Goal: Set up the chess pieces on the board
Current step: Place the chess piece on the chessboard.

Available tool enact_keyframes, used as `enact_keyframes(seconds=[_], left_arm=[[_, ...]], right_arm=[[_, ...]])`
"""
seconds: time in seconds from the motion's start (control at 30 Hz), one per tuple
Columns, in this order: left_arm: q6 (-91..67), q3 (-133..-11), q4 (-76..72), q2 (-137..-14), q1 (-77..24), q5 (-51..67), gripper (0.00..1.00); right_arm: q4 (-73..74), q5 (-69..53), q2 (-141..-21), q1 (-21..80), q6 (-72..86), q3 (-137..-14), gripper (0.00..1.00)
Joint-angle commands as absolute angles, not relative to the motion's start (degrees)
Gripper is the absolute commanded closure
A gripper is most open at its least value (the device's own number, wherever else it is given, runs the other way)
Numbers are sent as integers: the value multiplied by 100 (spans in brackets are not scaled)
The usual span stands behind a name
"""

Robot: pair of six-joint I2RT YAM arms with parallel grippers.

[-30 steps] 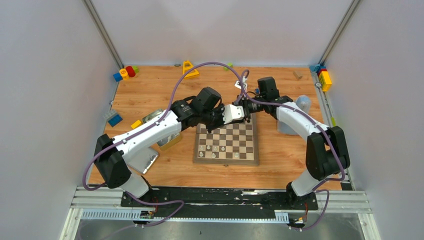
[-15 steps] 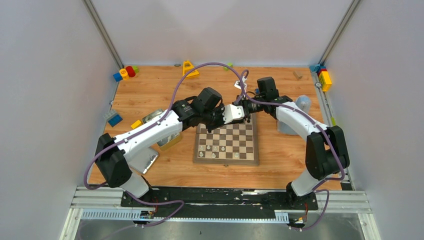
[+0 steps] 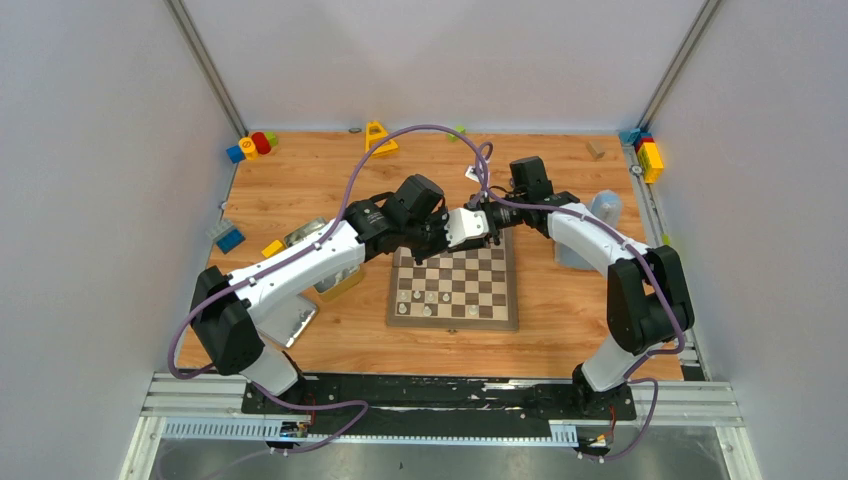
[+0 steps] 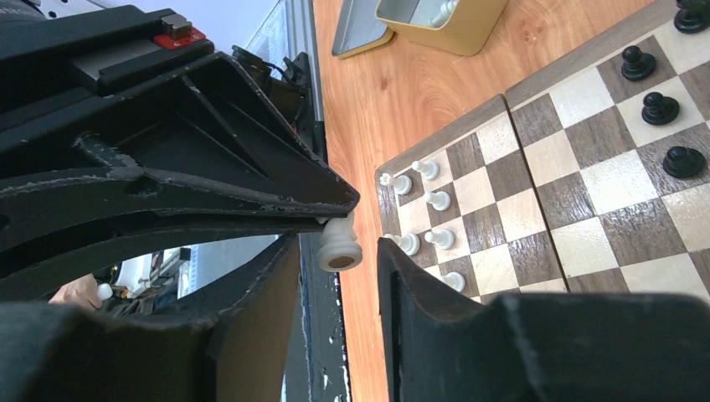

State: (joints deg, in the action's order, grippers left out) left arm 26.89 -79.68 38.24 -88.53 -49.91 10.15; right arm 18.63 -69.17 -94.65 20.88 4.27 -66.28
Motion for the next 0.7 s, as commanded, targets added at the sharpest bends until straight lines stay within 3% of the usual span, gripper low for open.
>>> enact_keyframes(seconds=[0.0, 0.23, 0.33, 0.47, 0.53, 0.67], left_arm=[[2575, -8185, 3638, -8847, -5037, 1008, 82], [2553, -8159, 3625, -8856, -5037, 1021, 78], [2493, -8078, 3507, -8763, -5032, 900, 59], [2568, -7765, 3153, -8326, -4868, 1010, 36], [2568, -7675, 3011, -8059, -4627, 1390, 29], [2652, -7792, 2948, -7842, -4203, 2337, 25]], right_arm=[[1802, -7208, -9471, 2156, 291, -6736, 63], [1831, -7254, -9426, 2146, 252, -6770, 86], [1880, -7216, -9333, 2052, 186, -6740, 97], [1881, -7433, -9140, 1748, 228, -6691, 100], [1871, -7664, -9055, 1619, 309, -6680, 100], [1715, -8130, -8951, 1542, 586, -6661, 100]])
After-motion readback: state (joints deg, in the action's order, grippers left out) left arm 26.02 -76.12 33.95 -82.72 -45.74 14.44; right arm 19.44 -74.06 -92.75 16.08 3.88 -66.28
